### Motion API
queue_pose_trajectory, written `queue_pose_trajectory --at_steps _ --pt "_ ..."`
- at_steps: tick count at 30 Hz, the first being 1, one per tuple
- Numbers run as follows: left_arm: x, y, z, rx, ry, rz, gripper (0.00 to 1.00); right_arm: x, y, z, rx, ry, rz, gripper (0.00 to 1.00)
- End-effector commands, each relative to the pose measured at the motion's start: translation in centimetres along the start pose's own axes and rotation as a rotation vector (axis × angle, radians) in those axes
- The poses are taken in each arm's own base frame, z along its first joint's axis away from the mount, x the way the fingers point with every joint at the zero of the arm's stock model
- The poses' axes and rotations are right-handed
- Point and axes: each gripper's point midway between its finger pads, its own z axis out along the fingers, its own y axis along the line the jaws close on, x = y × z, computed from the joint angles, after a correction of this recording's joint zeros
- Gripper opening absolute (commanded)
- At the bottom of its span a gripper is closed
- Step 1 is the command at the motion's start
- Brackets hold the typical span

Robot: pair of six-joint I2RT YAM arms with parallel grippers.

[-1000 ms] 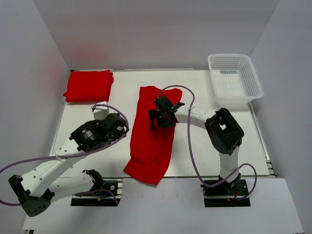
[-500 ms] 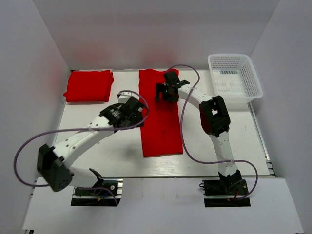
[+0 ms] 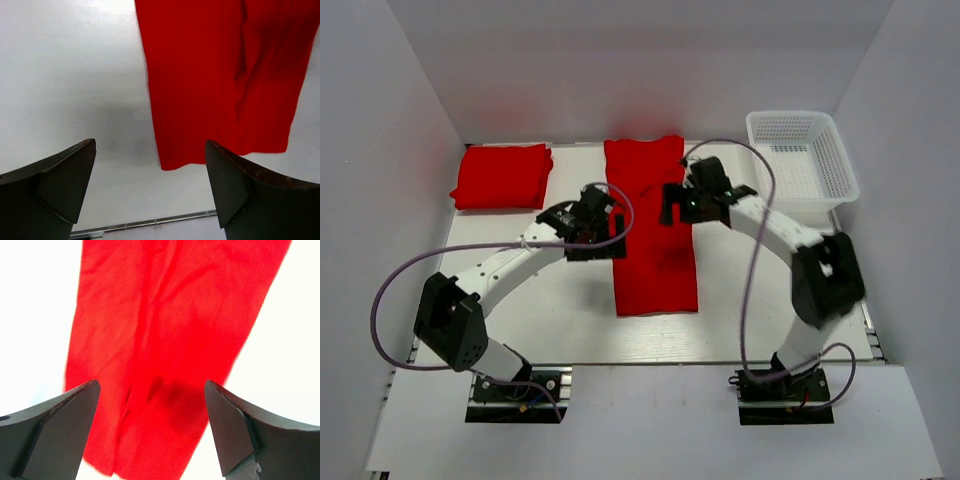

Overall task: Fold and stack the t-shirts
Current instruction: Rotate the tshirt 90 degrees, then grab the bottom of the folded rectangular tshirt with both arms

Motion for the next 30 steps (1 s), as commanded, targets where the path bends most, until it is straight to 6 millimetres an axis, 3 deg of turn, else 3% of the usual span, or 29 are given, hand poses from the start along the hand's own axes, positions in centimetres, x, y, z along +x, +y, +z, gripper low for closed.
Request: queue_pose_trajectory --at_steps 1,2,3,4,6,7,9,10,12,21,28,30 --pt "4.8 0.3 -0.2 0.055 0.13 0.03 1.0 -0.9 1.3 -4.4 -0.058 -0.162 0.046 0.9" --pt "5.5 -0.6 -0.5 0.115 0.139 0.022 1.0 0.9 1.3 -6.5 -0.067 -0.169 0.055 0.9" --pt "7.6 -0.1 0.2 0.125 0.188 0.024 1.0 3.9 0.9 -6.3 -0.062 -0.121 0.096 0.9" --pt "8.4 -0.3 0.4 0.147 0.204 0.012 1.0 6.8 0.0 -6.3 -0.046 -0.079 0.116 0.9" --pt "10.3 -0.6 1.2 0.199 0.235 0.018 1.0 7.7 0.7 -8.6 -0.09 -0.111 0.119 0.9" --pt "10.9 -0.9 1.3 0.214 0.246 0.013 1.0 10.9 0.1 -8.7 -0.08 -0.067 0.16 0.9" --pt "11.2 -1.7 1.7 0.257 0.234 0.024 1.0 12.2 1.1 -9.4 -0.149 -0.059 0.191 0.9" --pt "11.7 -2.0 1.7 0.269 0.244 0.025 1.0 14.6 1.3 -9.4 -0.182 -0.017 0.226 0.9" --pt "12.1 -2.3 2.4 0.26 0.252 0.038 1.0 15.8 2.6 -10.0 -0.267 0.003 0.249 0.9" --pt "15.0 -1.6 4.2 0.196 0.317 0.047 0.96 20.4 1.2 -9.0 -0.216 0.128 0.315 0.9" --pt "15.2 -2.5 4.8 0.227 0.293 0.042 0.9 21.5 0.6 -8.0 -0.19 0.164 0.345 0.9" --pt "16.1 -2.2 5.2 0.204 0.323 0.026 0.83 22.0 0.4 -7.6 -0.18 0.184 0.358 0.9"
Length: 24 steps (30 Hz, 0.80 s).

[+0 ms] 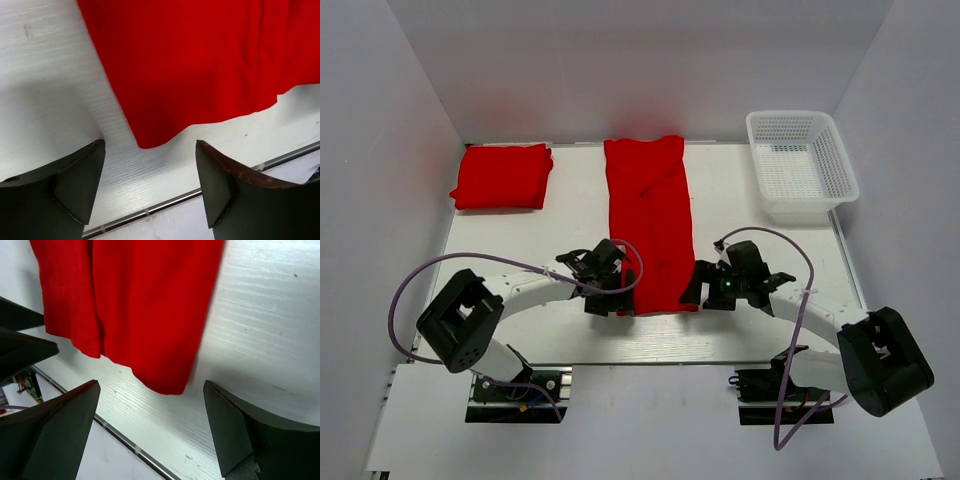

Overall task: Fold and stack the t-shirts
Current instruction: Grab the bottom of the folded rectangular tshirt with both arms

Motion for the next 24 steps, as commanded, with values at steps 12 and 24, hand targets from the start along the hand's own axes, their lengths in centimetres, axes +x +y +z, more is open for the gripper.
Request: queue_pose_trajectory --at_steps 12,24 --pt "2.1 0.6 1.2 -0.043 0.039 -0.029 0.23 1.3 -0.9 0.3 0.039 0.061 0.047 0.0" --pt "2.6 -1.3 -2.2 0.09 -0.026 -0.026 0.0 3.0 0.3 -2.1 -0.018 0.097 -0.008 0.0"
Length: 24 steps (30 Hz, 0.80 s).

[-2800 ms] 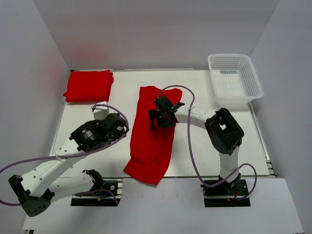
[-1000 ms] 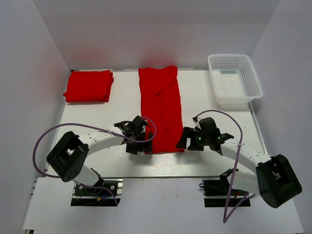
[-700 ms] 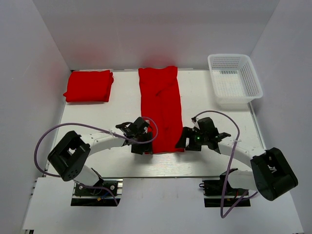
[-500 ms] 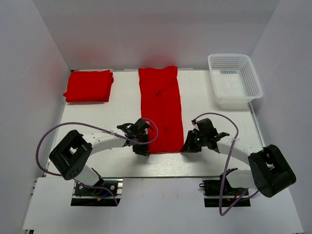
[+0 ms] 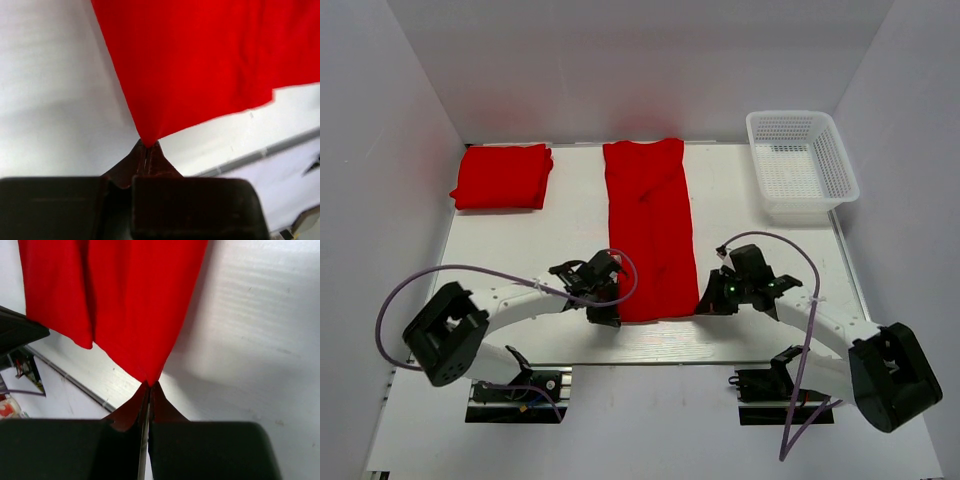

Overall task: Fold and stack the t-shirts
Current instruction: Grab the bottom of the folded rectangular tshirt with both arms, then fold the folded rectangular tshirt in 1/3 of the way

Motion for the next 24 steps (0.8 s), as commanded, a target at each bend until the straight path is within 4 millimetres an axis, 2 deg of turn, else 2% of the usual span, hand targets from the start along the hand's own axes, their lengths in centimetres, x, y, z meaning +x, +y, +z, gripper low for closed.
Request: queue_pose_trajectory --at_steps 1,5,8,9,11,12,13,14,15,16,17,19,20,22,24 --pt "0.0 -1.6 -2.4 0.101 -0.049 0.016 0.0 1.7 0.6 -1.2 -0.032 0.053 -0.021 0.0" --pt "1.0 -2.2 -3.7 0.143 -0.025 0.028 0.0 2.4 1.3 -2.5 -0.05 0.077 -0.049 0.0" --pt "-0.1 -3.7 -4.8 0.179 -0.049 0.044 0.0 2.1 1.1 -2.7 -0.029 0.082 -0.06 0.0" --pt "-0.6 -4.1 -4.9 0.184 -0.056 0.058 0.0 1.2 1.7 -2.8 -0.041 0.058 -0.079 0.0" --pt "-2.0 -4.4 -5.0 0.15 -0.087 0.064 0.0 0.3 1.5 -2.5 -0.021 0.039 -0.099 0.0" --pt "-3.1 -4.0 -4.9 0.133 -0.107 0.038 0.0 -1.4 2.5 -2.4 -0.033 0.005 -0.123 0.0" --pt "-3.9 -3.8 -4.8 0.107 -0.132 0.047 0.0 -2.3 2.4 -2.3 -0.017 -0.014 -0.137 0.0" --pt "-5.6 -4.6 -5.4 0.101 -0.184 0.047 0.0 -2.8 2.2 -1.9 0.002 -0.008 -0.134 0.0" --pt "-6.7 -4.3 -5.0 0.057 -0.215 0.041 0.0 -5.0 3.0 -1.8 0.017 -0.038 -0.153 0.0" --pt "-7.8 -4.1 -5.1 0.035 -0.233 0.027 0.0 -5.6 3.0 -1.7 0.024 -0.037 -0.158 0.0" --pt "-9.1 -4.7 -5.9 0.02 -0.263 0.024 0.0 -6.6 2.9 -1.0 0.043 -0.024 -0.15 0.0" --pt "-11.6 -4.4 -6.3 -0.034 -0.316 -0.026 0.0 -9.6 4.0 -1.2 0.045 -0.079 -0.168 0.0" --pt "-12.2 -3.9 -6.5 -0.061 -0.33 -0.039 0.0 -9.9 3.0 -0.2 0.075 -0.054 -0.148 0.0" --pt "-14.2 -2.4 -6.9 -0.124 -0.368 -0.079 0.0 -12.7 4.1 -0.8 0.066 -0.103 -0.168 0.0" --pt "-15.5 -1.8 -7.1 -0.143 -0.386 -0.092 0.0 -13.8 3.5 0.1 0.073 -0.093 -0.162 0.0"
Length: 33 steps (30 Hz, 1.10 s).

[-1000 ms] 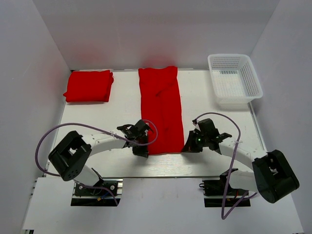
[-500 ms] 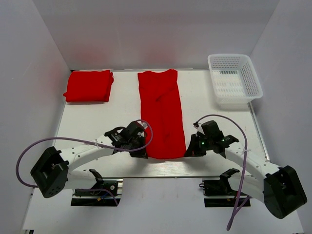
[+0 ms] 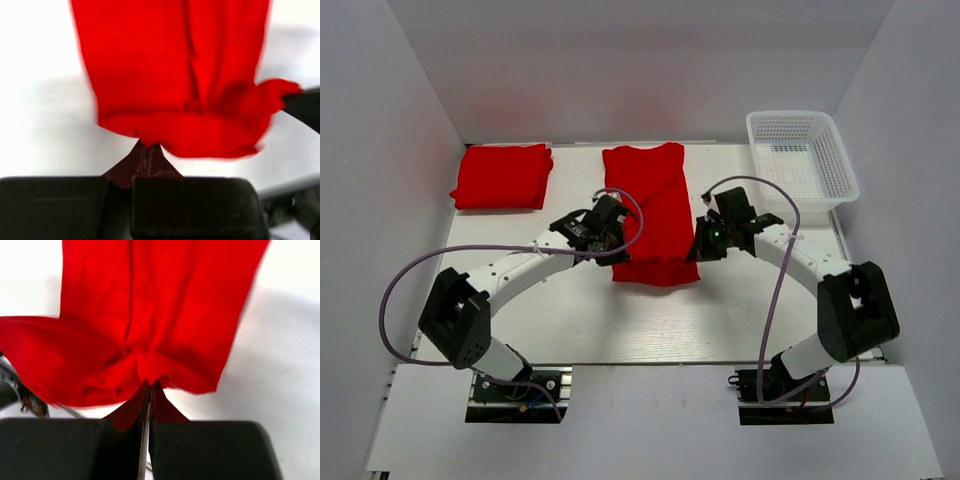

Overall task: Fold and stack the t-shirts
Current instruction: Fold the folded rectangular tshirt in 1/3 of the way

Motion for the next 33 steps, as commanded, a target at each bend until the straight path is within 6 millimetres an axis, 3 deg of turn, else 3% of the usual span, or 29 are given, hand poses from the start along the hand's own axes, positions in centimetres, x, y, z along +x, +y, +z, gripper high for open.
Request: queue_pose_trajectory --at_steps 1,6,8,9,10,11,16,18,19,21,25,33 --pt "-4.0 2.5 -0.3 -0.11 -0.089 -0.024 0.0 -4.7 0.6 0.0 -0.003 -0.081 -0.058 0.0" --pt "-7.8 2.6 2.4 -0.103 -0.111 -0.033 0.0 -8.0 -0.2 1.4 0.004 -0.072 -0.053 0.0" --pt "-9.2 3.4 3.1 -0.112 -0.118 -0.033 0.0 -10.0 0.2 1.0 -0.002 -0.104 -0.072 0.0" --pt "-10.8 2.8 3.2 -0.092 -0.156 -0.03 0.0 -10.1 -0.5 1.8 0.014 -0.087 -0.061 0.0" --pt "-11.1 2.9 4.1 -0.093 -0.15 -0.024 0.0 -10.5 -0.8 1.8 0.021 -0.092 -0.069 0.0" --pt "-11.8 3.0 4.3 -0.075 -0.156 0.006 0.0 -12.0 -0.6 1.6 0.029 -0.116 -0.078 0.0" --pt "-15.3 2.4 5.3 -0.024 -0.229 0.074 0.0 -15.1 -1.4 2.0 0.043 -0.153 -0.112 0.0" --pt "-16.0 2.6 5.8 -0.028 -0.238 0.094 0.0 -16.3 -0.8 1.9 0.031 -0.165 -0.144 0.0" --pt "-16.2 2.6 6.0 -0.014 -0.228 0.099 0.0 -16.3 -2.0 2.8 0.046 -0.146 -0.106 0.0" --pt "-17.1 2.7 6.2 -0.016 -0.239 0.1 0.0 -17.4 -1.9 2.4 0.047 -0.16 -0.109 0.0" --pt "-17.6 3.9 8.3 -0.033 -0.203 0.079 0.0 -18.4 -3.2 3.7 0.055 -0.152 -0.092 0.0" --pt "-18.3 5.7 9.1 -0.053 -0.175 0.043 0.0 -20.2 -4.3 5.3 0.018 -0.157 -0.077 0.0"
